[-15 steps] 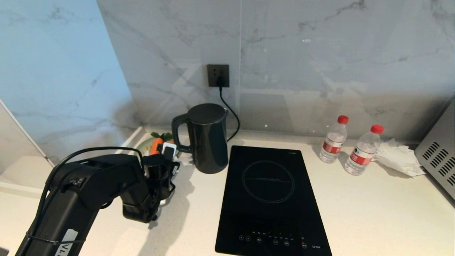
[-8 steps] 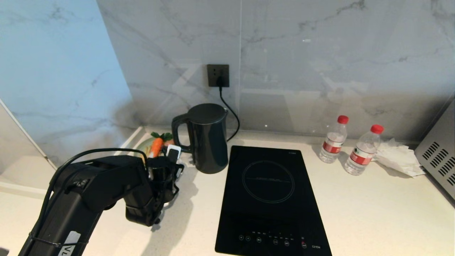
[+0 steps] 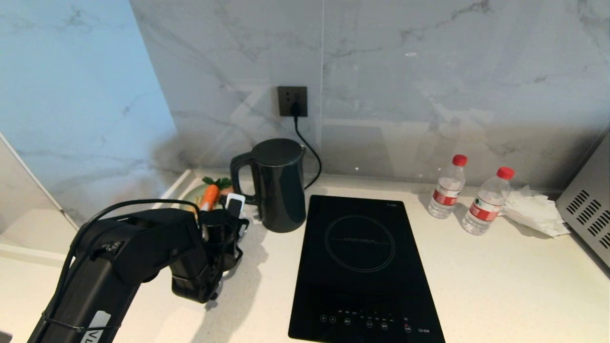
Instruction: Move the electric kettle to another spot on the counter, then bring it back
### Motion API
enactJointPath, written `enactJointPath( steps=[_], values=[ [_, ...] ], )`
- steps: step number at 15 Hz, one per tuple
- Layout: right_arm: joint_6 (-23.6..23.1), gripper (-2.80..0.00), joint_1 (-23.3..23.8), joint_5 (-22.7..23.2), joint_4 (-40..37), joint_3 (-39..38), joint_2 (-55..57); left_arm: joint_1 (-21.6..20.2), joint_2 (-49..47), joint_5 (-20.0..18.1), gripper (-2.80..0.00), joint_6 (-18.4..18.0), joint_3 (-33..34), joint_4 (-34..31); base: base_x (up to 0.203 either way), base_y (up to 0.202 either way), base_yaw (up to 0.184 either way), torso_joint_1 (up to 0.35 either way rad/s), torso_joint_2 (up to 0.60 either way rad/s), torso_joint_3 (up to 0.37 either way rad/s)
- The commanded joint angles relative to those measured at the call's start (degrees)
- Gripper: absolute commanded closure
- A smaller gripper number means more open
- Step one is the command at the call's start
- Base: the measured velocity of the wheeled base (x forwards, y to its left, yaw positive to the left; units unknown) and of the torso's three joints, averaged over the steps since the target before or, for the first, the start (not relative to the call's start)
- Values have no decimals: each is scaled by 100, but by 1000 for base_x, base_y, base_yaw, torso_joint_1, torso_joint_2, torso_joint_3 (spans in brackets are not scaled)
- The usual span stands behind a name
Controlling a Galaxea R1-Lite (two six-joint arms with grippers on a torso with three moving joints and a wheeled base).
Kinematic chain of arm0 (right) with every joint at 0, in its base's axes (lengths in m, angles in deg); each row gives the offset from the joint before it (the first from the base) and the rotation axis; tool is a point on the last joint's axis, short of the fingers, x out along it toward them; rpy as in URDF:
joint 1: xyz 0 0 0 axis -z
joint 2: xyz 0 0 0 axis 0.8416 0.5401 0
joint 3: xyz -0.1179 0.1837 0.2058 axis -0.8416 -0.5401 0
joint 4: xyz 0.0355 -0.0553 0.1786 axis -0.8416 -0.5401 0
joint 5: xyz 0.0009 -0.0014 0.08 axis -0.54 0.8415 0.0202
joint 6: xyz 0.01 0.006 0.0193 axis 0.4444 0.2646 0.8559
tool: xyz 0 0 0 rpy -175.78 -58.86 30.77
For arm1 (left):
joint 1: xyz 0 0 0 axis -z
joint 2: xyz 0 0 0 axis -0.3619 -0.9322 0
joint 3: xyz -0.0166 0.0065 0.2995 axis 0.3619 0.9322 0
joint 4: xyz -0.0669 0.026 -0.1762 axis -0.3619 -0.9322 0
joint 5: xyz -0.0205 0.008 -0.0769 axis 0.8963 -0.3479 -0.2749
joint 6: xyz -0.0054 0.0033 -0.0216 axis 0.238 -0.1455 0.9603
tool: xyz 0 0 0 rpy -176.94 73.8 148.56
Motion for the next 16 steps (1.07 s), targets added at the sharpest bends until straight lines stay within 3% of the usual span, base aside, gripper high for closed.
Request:
enactJointPath(
  steps=[1, 16],
  values=[
    [4, 0, 0, 0, -5, -2, 0, 5, 43, 23, -280, -12, 1, 46, 0, 0, 0, 0, 0, 0],
    [-3, 0, 0, 0, 3, -2, 0, 198, 177, 5, -280, 73, 229, 45, 0, 0, 0, 0, 0, 0]
  ],
)
